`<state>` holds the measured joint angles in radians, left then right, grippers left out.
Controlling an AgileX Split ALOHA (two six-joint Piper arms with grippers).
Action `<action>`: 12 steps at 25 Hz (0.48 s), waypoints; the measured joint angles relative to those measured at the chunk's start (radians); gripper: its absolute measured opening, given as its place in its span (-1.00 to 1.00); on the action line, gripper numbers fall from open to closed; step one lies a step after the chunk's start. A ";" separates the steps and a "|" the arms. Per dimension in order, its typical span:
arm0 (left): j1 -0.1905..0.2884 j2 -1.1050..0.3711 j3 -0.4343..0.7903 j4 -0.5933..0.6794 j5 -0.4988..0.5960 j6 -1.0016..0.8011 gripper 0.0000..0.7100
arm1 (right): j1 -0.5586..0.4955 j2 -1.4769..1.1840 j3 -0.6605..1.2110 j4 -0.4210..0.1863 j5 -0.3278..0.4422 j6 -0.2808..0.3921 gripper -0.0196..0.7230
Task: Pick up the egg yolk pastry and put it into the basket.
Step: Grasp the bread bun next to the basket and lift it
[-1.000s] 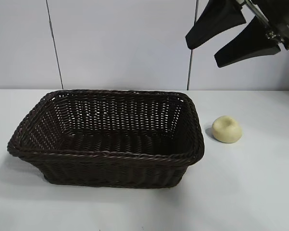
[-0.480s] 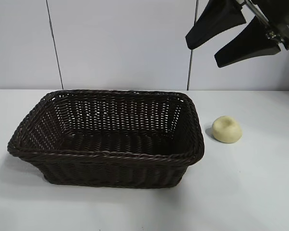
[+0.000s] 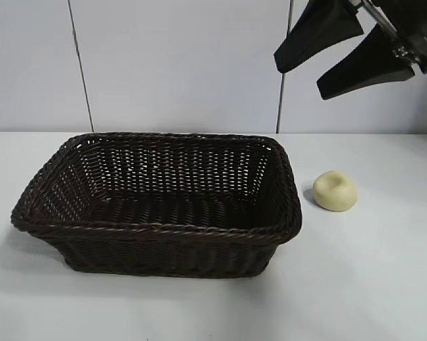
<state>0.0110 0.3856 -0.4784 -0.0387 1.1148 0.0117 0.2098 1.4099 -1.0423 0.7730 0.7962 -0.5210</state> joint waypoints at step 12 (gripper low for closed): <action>0.000 -0.369 0.000 0.000 0.003 0.000 0.52 | 0.000 0.000 0.000 0.000 -0.003 0.000 0.34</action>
<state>0.0110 0.0165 -0.4784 -0.0387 1.1181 0.0117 0.2098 1.4099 -1.0423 0.7730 0.7932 -0.5210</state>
